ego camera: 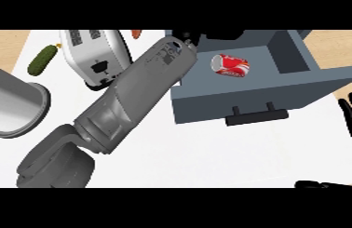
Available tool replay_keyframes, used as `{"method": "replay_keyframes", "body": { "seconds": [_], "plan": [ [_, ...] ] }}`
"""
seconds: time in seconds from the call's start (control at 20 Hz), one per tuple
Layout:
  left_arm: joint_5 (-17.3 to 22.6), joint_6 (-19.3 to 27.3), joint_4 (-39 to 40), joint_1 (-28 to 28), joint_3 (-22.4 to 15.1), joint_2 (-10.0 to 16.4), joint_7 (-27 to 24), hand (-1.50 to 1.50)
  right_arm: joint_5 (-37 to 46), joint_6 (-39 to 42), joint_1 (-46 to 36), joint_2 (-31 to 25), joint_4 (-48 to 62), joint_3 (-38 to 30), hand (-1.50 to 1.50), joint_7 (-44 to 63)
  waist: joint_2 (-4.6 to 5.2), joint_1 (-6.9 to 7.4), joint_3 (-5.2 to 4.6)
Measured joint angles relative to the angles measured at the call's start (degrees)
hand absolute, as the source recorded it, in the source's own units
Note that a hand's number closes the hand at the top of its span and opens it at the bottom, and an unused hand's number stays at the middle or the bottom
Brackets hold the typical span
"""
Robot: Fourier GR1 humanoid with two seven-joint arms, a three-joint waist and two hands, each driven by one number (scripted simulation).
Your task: Pick up the can, place it into the drawer and close the drawer
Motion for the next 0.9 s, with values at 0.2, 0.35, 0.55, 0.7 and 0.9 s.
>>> {"method": "replay_keyframes", "body": {
  "seconds": [0.2, 0.35, 0.55, 0.7, 0.9],
  "plan": [
    [1.21, 2.39, -0.15, 1.39, -1.23, 0.00, -0.87, -1.50, 0.18, -0.11, -1.40, -0.40, 0.58, 0.24, -1.50, 0.53, 0.18, -0.26, -0.01],
    [2.08, 3.83, -0.02, 1.40, -1.85, 0.00, -1.05, -1.50, 0.71, -0.23, -1.67, -0.15, 0.75, 0.72, -1.50, 0.05, 0.22, -0.50, -0.01],
    [3.37, 5.37, -0.25, 1.74, -2.51, 0.00, -1.61, -1.50, 0.98, -0.15, -1.13, -0.09, -0.94, 1.26, -1.50, 0.46, 0.19, -0.92, -0.03],
    [4.66, 6.24, -0.60, 1.82, -2.40, 0.00, -2.00, -1.50, 3.57, -0.24, -1.04, -0.85, -1.76, 1.50, -1.50, -0.72, 0.16, -0.65, -0.04],
    [6.66, 6.50, -1.34, 2.31, -1.82, 0.00, -2.80, -1.50, 8.18, 0.05, -0.92, -2.98, -4.14, 1.70, -1.50, -3.09, 0.04, -0.28, -0.07]
  ]
}}
